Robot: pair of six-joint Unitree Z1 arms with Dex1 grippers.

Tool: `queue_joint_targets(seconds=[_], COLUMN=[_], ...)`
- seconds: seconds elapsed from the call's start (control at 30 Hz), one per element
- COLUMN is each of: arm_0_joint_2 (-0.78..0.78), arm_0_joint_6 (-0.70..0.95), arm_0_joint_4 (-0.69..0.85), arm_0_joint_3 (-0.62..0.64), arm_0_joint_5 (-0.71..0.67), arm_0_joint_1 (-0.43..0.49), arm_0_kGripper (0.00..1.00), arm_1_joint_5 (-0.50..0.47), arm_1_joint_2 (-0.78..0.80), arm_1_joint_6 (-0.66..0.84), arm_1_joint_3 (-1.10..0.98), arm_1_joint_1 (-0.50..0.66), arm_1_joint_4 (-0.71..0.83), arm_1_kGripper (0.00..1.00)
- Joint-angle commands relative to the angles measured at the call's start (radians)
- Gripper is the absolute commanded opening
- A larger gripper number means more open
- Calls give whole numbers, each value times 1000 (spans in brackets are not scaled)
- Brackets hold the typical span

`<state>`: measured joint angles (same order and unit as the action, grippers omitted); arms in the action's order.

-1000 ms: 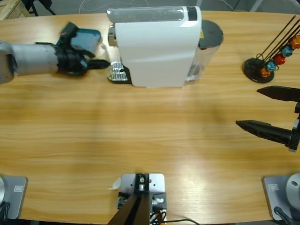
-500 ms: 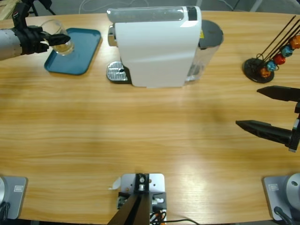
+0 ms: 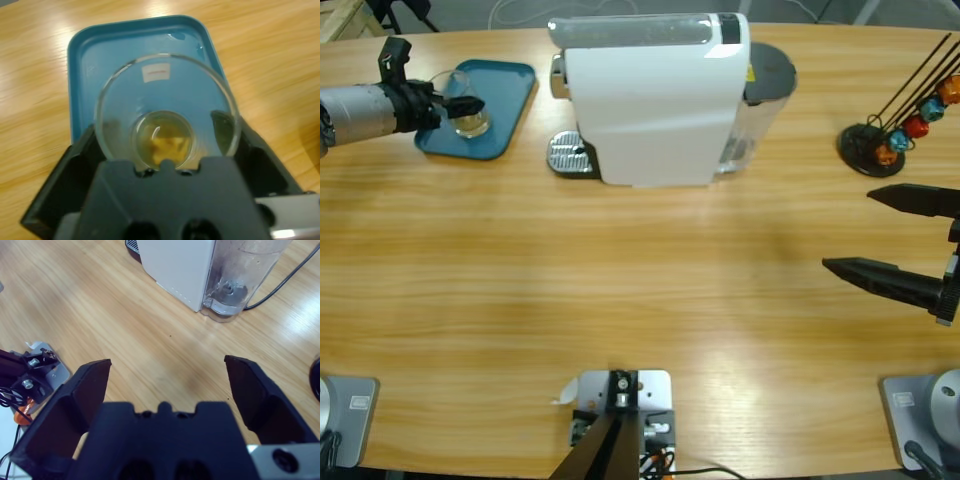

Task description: Pour coffee

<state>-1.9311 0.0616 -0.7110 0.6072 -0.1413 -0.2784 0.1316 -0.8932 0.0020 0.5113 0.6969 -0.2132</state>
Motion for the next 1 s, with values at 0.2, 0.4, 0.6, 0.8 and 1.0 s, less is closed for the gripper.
queue_joint_targets(seconds=[0.2,0.4,0.6,0.8,1.0], arm_0_joint_2=[169,575,877,947,854], arm_0_joint_6=[-30,-31,-67,-93,-75], arm_0_joint_4=[78,383,650,657,647], arm_0_joint_3=[-48,-20,-111,-204,-205], arm_0_joint_5=[31,32,-10,-55,-103], arm_0_joint_1=[34,-16,-323,-463,-467], arm_0_kGripper=[1000,1000,1000,911,908], arm_1_joint_5=[14,19,53,77,71], arm_1_joint_2=[-9,-6,2,-32,-75], arm_1_joint_6=[0,0,0,-2,-2], arm_1_joint_3=[-10,-10,-14,-13,-16], arm_1_joint_1=[7,7,7,7,7], arm_1_joint_4=[13,15,23,28,46], arm_1_kGripper=[1000,1000,1000,987,1000])
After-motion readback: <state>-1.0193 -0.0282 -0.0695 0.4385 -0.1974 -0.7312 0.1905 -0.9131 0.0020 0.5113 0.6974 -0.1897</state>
